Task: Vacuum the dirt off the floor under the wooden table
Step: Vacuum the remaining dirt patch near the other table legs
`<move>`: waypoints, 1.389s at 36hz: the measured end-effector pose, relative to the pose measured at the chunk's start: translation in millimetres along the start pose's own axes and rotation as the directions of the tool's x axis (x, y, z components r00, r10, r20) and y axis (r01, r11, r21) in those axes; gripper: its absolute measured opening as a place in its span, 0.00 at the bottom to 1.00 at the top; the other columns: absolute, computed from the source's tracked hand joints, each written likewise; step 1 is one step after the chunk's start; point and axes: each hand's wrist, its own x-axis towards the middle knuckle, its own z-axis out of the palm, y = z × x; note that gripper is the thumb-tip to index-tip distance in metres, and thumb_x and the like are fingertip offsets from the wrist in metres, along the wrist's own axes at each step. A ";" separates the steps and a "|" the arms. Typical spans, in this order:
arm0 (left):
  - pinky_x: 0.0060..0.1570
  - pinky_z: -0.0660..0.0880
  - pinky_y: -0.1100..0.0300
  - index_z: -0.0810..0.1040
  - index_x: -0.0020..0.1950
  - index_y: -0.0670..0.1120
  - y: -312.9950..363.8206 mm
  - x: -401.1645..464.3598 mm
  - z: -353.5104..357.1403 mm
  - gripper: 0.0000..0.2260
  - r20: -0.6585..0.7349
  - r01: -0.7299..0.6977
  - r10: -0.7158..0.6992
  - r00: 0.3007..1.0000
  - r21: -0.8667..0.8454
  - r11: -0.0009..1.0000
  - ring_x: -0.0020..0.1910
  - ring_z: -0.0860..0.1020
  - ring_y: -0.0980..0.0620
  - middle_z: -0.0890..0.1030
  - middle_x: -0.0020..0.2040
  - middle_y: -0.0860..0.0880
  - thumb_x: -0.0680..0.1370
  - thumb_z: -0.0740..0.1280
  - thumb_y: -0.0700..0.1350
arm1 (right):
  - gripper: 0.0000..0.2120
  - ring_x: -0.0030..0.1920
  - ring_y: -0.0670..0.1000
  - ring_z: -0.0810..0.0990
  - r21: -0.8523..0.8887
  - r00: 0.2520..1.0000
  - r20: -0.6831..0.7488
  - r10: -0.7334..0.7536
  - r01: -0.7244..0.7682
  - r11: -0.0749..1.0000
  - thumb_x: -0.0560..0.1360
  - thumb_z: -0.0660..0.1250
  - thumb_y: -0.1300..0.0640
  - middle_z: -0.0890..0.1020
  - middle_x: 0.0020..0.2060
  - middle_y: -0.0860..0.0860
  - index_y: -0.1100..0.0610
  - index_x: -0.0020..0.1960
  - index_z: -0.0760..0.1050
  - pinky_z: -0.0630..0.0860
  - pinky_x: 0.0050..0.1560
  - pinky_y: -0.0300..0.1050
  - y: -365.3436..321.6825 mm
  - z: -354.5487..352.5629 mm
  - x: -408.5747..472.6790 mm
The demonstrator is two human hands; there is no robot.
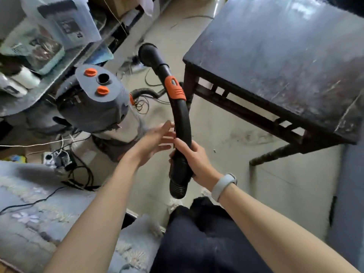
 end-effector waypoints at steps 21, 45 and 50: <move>0.56 0.63 0.67 0.69 0.70 0.42 -111.0 77.3 228.1 0.17 -0.024 0.149 -0.159 0.987 0.503 0.852 0.66 0.71 0.50 0.73 0.67 0.45 0.82 0.58 0.43 | 0.06 0.40 0.53 0.80 -0.381 0.993 -0.076 -0.094 0.058 0.923 0.76 0.67 0.52 0.80 0.39 0.55 0.52 0.50 0.72 0.80 0.47 0.51 -19.9 -257.6 -27.9; 0.64 0.65 0.54 0.66 0.72 0.44 -348.7 312.3 151.1 0.21 -0.333 0.206 0.089 0.939 0.750 0.629 0.67 0.68 0.44 0.69 0.68 0.43 0.79 0.62 0.43 | 0.08 0.36 0.51 0.80 -0.730 0.997 0.021 -0.069 0.063 0.681 0.76 0.67 0.53 0.80 0.37 0.52 0.51 0.50 0.68 0.75 0.38 0.42 229.9 -396.4 230.3; 0.67 0.65 0.55 0.64 0.73 0.47 -418.2 392.7 128.9 0.27 -0.155 0.104 0.064 0.986 0.864 0.493 0.70 0.66 0.47 0.67 0.72 0.47 0.75 0.65 0.41 | 0.06 0.34 0.48 0.82 -0.762 0.997 0.012 -0.083 0.063 0.645 0.75 0.66 0.56 0.83 0.35 0.54 0.56 0.50 0.71 0.80 0.43 0.50 273.0 -428.9 305.0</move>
